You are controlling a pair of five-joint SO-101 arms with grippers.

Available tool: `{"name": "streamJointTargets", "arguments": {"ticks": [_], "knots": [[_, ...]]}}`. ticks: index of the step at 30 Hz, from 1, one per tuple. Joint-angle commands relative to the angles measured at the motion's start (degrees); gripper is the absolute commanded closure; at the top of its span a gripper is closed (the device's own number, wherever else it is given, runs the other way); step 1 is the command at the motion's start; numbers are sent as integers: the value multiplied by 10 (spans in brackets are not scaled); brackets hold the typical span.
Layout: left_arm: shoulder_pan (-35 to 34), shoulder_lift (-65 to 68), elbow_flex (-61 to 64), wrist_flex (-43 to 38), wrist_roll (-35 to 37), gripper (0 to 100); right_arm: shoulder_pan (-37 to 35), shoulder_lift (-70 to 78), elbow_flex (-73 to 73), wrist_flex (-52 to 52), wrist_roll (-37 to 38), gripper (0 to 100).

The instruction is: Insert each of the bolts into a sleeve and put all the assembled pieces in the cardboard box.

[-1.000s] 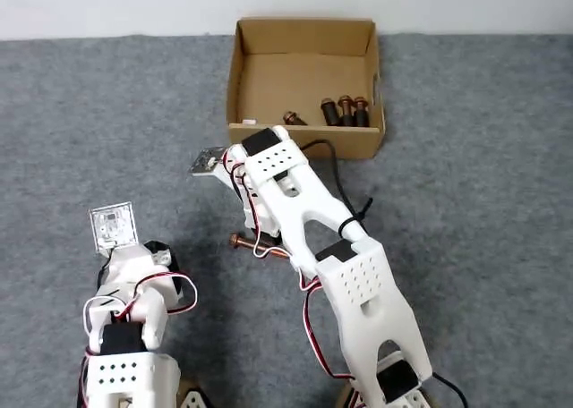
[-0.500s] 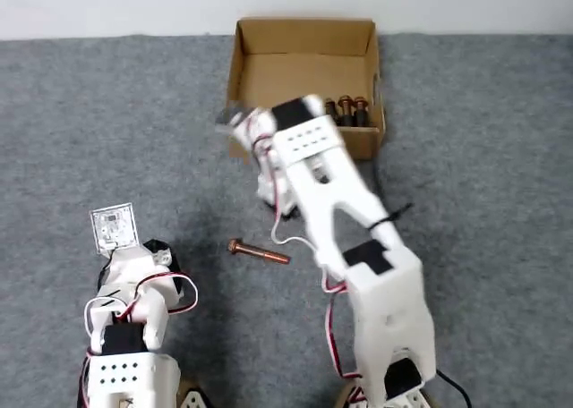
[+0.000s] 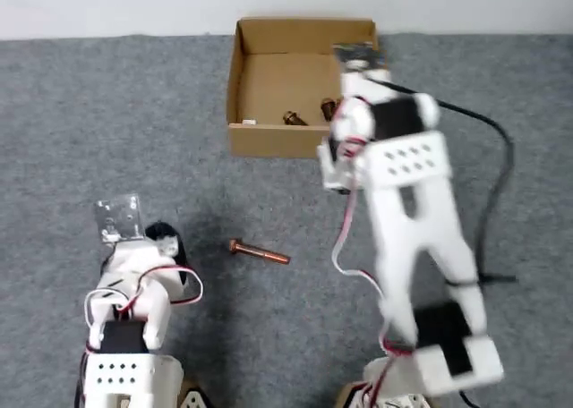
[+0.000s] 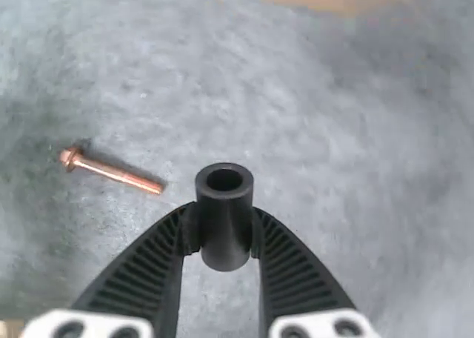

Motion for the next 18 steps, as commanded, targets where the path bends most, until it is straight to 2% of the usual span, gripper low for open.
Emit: {"name": "streamJointTargets", "arguments": {"ticks": [1, 3, 8, 12, 18], "knots": [[10, -1, -89, 47, -30, 994, 55, -117, 62, 23, -22, 991], [27, 0, -132, 110, -25, 994, 86, -167, 100, 22, -22, 991], [98, 2, -226, 239, 48, 994, 154, -275, 171, 22, -23, 991], [133, 53, -270, 285, 101, 994, 192, -334, 221, 22, -23, 991], [155, 232, -335, 295, 163, 994, 215, -391, 287, 22, -23, 991]]}}
